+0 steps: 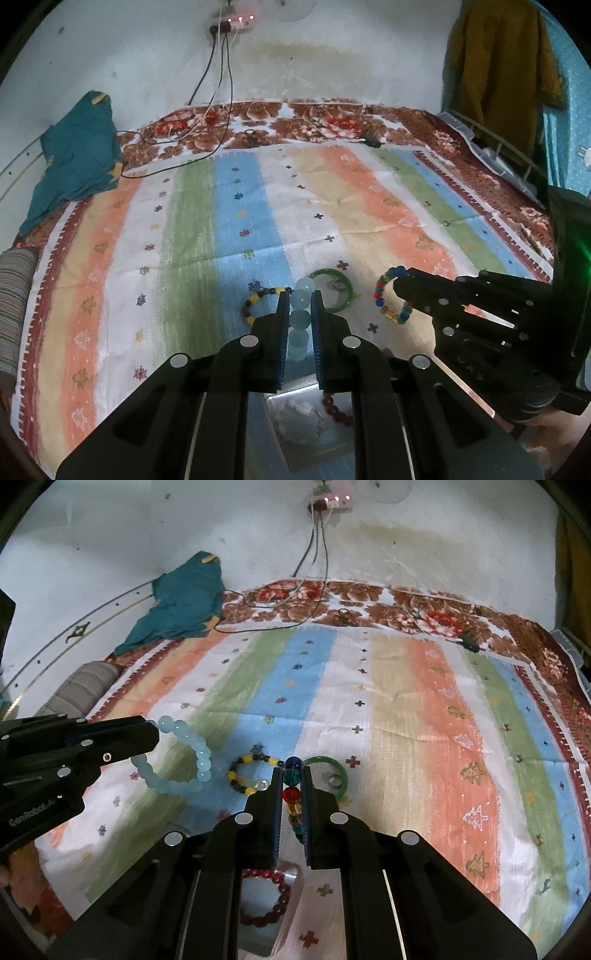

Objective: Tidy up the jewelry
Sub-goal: 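Carry the multicolour bracelet with the right tool while the left tool carries the blue bracelet over the tin, then open both tools to drop the two bracelets into the silver tin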

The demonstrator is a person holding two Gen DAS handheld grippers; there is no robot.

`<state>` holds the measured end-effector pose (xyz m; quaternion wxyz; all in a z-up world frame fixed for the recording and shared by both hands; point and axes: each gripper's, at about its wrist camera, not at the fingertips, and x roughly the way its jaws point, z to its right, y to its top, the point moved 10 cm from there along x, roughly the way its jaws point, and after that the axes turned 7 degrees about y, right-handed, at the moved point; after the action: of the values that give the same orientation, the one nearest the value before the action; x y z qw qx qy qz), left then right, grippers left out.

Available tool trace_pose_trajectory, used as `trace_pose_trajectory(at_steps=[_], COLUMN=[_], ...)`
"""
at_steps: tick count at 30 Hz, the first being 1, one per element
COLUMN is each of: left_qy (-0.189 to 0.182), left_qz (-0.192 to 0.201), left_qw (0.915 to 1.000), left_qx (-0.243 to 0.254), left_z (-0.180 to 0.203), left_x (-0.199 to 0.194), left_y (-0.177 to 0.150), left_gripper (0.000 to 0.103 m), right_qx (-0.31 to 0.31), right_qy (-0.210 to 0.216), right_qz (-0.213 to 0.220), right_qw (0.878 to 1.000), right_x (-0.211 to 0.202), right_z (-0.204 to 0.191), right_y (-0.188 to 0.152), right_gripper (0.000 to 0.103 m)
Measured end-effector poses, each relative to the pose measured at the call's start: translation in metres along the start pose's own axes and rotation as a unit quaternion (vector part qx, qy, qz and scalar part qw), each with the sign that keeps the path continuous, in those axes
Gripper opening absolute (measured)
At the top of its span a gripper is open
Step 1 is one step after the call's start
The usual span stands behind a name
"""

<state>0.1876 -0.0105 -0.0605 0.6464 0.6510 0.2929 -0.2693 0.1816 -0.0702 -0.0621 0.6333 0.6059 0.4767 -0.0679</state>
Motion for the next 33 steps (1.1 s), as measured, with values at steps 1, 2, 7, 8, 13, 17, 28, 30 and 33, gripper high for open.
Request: trace_pose_trajectory(at_steps=[1, 2, 7, 8, 13, 17, 28, 30, 33], left_qy=[-0.003, -0.006, -0.014, -0.015, -0.019, -0.022, 0.02, 0.031, 0.044], left_qz=[0.001, 0.003, 0.008, 0.007, 0.007, -0.003, -0.022, -0.028, -0.036], left_qw=[1.0, 1.0, 0.9999, 0.9999, 0.9998, 0.9996, 0.9984, 0.9983, 0.9976], left_qx=[0.001, 0.001, 0.003, 0.001, -0.005, -0.015, -0.047, -0.041, -0.04], left_z=[0.001, 0.003, 0.007, 0.007, 0.007, 0.006, -0.022, -0.025, -0.031], left_x=[-0.003, -0.007, -0.02, -0.021, -0.03, -0.031, -0.018, -0.01, 0.001], left_y=[-0.002, -0.004, -0.011, -0.013, -0.02, -0.026, -0.028, -0.028, -0.027], left_gripper=[0.011, 0.011, 0.011, 0.011, 0.011, 0.011, 0.019, 0.026, 0.031], right_qx=[-0.002, -0.004, -0.01, -0.009, -0.008, -0.009, 0.007, 0.01, 0.018], right_qy=[0.002, 0.005, 0.017, 0.019, 0.03, 0.04, 0.009, 0.005, 0.002], right_qz=[0.001, 0.003, 0.007, 0.005, -0.005, -0.014, -0.038, -0.042, -0.047], right_qw=[1.0, 1.0, 1.0, 1.0, 0.999, 0.999, 0.999, 0.999, 0.999], right_x=[-0.003, -0.006, -0.018, -0.02, -0.022, -0.022, -0.007, -0.002, 0.004], right_z=[-0.003, -0.006, -0.017, -0.019, -0.025, -0.031, -0.01, -0.005, 0.003], right_y=[-0.001, -0.002, -0.009, -0.011, -0.023, -0.029, -0.037, -0.036, -0.035], right_gripper=[0.01, 0.01, 0.01, 0.01, 0.01, 0.01, 0.038, 0.041, 0.045])
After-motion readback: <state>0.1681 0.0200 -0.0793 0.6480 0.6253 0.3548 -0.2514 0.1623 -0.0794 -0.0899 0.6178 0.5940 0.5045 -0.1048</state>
